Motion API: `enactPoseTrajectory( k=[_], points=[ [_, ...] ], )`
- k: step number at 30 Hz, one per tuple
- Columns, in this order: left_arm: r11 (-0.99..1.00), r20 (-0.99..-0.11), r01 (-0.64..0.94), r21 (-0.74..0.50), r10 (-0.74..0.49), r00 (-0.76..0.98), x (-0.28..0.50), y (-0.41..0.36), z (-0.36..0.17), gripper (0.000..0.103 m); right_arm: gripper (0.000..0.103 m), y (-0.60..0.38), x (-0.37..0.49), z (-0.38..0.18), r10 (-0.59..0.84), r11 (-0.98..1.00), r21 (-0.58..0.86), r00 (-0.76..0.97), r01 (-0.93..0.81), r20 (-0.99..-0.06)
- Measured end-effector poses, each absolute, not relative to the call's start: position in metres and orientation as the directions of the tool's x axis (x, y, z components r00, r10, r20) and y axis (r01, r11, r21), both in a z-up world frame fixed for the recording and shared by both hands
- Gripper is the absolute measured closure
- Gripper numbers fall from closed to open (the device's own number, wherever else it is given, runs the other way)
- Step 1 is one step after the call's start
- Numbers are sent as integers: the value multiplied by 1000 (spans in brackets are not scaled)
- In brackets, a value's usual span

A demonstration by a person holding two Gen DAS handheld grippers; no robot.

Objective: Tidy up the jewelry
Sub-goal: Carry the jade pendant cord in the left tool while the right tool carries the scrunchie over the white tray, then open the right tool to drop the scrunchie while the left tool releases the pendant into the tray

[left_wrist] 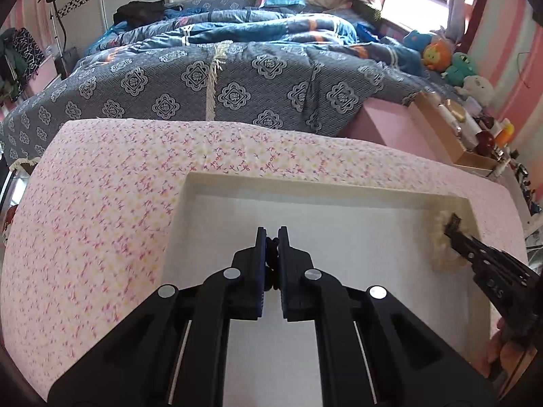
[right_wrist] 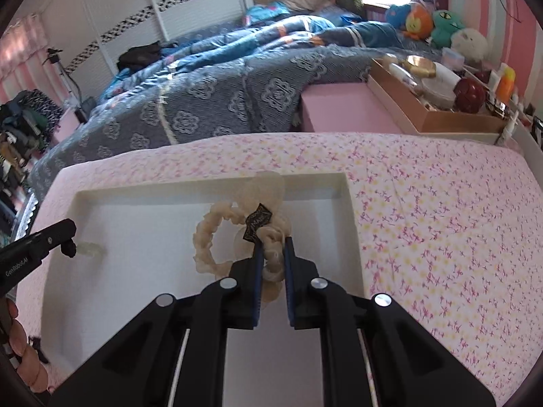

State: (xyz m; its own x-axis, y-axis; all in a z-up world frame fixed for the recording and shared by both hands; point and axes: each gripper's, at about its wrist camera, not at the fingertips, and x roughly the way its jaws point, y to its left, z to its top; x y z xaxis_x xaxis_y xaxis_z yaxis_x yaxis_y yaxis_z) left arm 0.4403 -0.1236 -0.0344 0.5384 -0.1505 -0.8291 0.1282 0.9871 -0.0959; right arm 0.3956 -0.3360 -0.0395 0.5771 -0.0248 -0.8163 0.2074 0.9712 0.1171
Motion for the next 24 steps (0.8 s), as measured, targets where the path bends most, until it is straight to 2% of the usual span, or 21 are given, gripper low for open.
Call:
enactPoseTrajectory(
  k=[7,10,11,15,19,21,24],
  points=[
    [990,-837,123,-76,-130,532,451,-127,-50,98,89,-339,402,-49,-62,971,76,544,228,-837],
    [989,-839,127,-72,-130,529,450,-126,-55,98,81,-340,402,-49,-70,971,67,543,229,-837],
    [989,-838,128,-72,-130,530,449,-126,-54,98,72,-340,401,-48,-74,972,62,544,228,-836],
    [989,-832,138,-45,-114,543,444,-130,-50,98,56,-337,396,-43,-51,972,87,559,218,-828],
    [988,-827,149,-33,-110,551,435,-133,-48,96,55,-331,389,-37,-54,976,80,576,204,-815],
    [988,-816,156,-18,-104,568,428,-135,-44,90,55,-331,384,-33,-53,976,84,590,202,-805],
    [990,-794,143,10,-80,603,414,-134,-34,73,55,-332,374,-25,-53,975,89,601,203,-797]
  ],
)
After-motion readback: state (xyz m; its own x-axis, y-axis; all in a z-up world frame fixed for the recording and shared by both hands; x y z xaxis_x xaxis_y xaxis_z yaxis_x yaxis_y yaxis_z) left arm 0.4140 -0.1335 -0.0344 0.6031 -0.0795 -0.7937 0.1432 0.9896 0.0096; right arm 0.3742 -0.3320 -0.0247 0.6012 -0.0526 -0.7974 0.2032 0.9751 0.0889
